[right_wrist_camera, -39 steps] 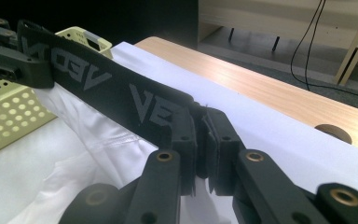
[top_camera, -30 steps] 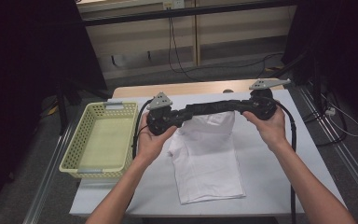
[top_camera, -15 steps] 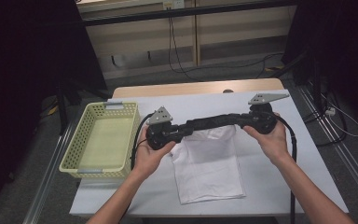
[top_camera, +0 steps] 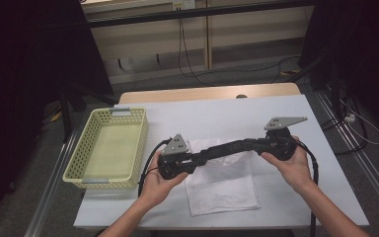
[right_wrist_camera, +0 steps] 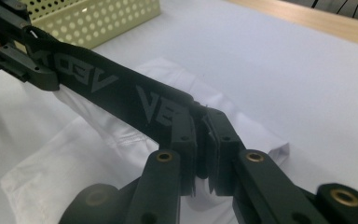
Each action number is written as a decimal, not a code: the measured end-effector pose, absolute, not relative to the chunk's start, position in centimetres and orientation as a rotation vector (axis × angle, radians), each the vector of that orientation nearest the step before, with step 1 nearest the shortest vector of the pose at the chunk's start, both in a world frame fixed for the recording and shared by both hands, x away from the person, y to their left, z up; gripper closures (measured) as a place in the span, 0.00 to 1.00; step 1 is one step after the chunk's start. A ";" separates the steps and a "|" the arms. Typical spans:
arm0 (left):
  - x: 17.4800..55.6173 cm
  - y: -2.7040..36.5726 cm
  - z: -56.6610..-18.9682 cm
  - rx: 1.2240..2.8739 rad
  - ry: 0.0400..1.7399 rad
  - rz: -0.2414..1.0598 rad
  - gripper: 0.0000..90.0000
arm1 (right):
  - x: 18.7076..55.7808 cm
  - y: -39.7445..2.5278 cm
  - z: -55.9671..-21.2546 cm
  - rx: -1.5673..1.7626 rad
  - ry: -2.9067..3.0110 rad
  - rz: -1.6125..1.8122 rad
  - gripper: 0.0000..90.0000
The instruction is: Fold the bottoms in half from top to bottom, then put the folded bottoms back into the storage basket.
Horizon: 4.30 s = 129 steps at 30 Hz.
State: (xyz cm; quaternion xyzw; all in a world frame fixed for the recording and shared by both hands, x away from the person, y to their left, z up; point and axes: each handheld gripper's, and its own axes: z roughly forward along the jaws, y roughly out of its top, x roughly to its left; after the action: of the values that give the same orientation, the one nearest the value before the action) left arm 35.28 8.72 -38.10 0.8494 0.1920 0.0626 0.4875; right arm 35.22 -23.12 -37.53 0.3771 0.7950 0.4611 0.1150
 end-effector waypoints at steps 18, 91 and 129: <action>32.4 8.9 -41.0 2.146 0.436 0.121 0.87 | 31.3 -22.8 -40.4 1.103 2.438 1.306 0.92; 33.8 12.0 -43.1 2.122 0.690 0.233 0.13 | 28.7 -21.1 -42.3 1.020 2.479 1.449 0.48; 37.3 12.5 -43.3 2.038 0.875 0.316 0.11 | 27.7 -17.3 -43.4 0.813 2.755 1.346 0.47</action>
State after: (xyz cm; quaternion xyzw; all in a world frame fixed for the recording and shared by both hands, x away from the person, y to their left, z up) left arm 37.30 12.54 -43.26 0.8190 0.3515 0.1270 0.4354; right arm 27.70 -17.28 -43.39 0.2561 0.8685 0.4242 -0.0153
